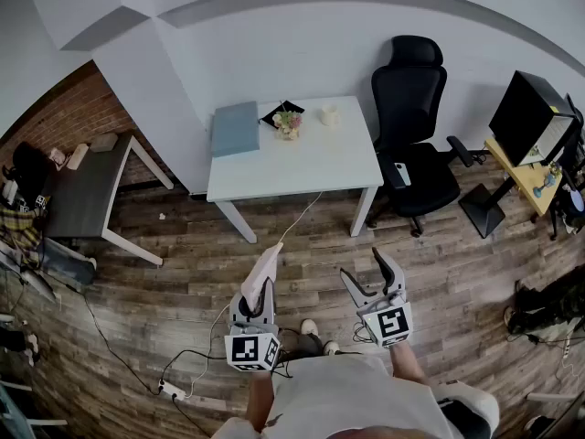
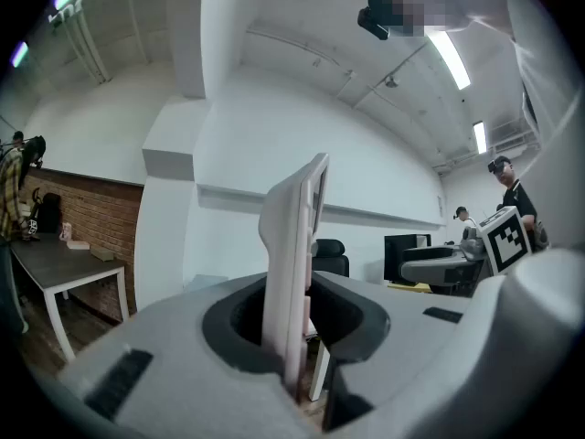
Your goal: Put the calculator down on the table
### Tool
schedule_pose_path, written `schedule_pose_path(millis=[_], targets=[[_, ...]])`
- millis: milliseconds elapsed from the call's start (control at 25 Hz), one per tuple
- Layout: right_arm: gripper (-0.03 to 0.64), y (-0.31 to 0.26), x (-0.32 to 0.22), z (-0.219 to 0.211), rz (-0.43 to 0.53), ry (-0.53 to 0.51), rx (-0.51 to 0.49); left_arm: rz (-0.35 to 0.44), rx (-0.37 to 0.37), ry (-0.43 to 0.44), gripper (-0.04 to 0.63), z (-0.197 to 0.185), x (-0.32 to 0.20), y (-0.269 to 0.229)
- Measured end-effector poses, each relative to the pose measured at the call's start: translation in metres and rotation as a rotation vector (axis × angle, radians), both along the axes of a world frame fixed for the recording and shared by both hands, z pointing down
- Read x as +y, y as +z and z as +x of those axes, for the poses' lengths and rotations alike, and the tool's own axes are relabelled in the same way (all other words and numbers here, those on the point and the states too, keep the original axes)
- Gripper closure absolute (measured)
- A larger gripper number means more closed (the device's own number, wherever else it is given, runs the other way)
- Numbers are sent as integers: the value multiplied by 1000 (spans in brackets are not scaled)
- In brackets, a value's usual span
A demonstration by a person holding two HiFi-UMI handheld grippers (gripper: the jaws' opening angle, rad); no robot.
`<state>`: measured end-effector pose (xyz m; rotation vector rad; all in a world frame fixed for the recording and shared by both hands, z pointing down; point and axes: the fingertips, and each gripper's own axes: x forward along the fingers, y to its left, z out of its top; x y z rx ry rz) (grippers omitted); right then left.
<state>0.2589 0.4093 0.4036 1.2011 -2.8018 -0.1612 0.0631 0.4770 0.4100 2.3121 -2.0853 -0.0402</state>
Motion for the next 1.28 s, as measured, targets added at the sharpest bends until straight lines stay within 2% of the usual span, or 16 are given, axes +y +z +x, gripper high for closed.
schedule_pose_path(millis=[200, 480, 760, 1120, 1280], targets=[[295, -3, 8, 0, -6, -26, -27, 10, -13, 0, 518, 6, 7, -7], [295, 0, -7, -14, 4, -25, -16, 11, -39, 6, 517, -2, -8, -7], [275, 5, -33, -36, 7, 0, 5, 11, -63, 27, 516, -21, -36, -2], [273, 4, -75, -74, 15, 28, 20, 7, -54, 57, 515, -59, -87, -2], [273, 4, -87, -85, -15, 47, 31, 8, -50, 70, 515, -70, -104, -4]])
